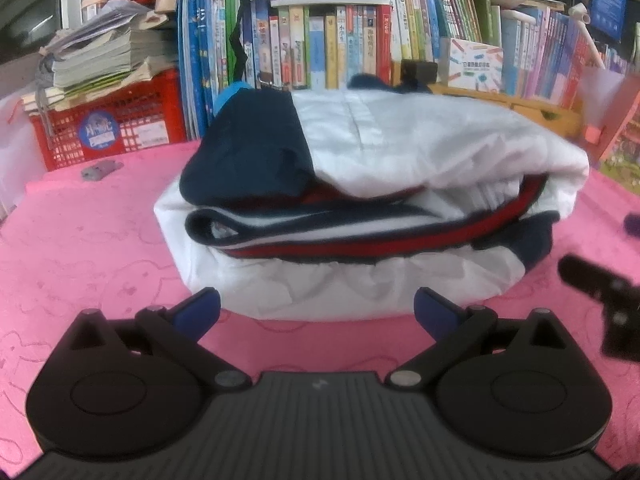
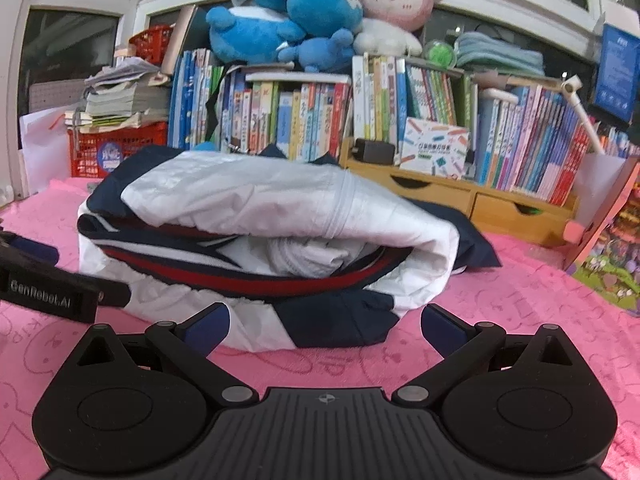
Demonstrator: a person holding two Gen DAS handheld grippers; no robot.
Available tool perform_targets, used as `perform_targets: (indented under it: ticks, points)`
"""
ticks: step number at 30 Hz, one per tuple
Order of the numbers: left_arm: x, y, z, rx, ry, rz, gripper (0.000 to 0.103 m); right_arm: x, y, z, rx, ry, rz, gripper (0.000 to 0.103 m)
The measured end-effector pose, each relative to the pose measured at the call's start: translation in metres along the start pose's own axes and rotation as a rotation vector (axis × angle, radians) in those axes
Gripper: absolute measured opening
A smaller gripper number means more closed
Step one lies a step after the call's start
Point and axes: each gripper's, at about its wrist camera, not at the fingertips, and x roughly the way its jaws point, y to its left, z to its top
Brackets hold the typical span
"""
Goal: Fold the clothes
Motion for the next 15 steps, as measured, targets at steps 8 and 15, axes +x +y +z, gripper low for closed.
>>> perform_targets:
  ticks: [8, 15]
  points:
    - [-0.008, 0.002, 0.000, 0.014, -0.038, 0.009, 0.103, -0.004, -0.001, -0.002, 0.029, -0.078, -0.024, 0.103]
    - [-0.003, -0.004, -0.004, 0.074, -0.053, 0.001, 0.103, 0.000, 0.006, -0.002, -0.015, -0.083, -0.053, 0.103]
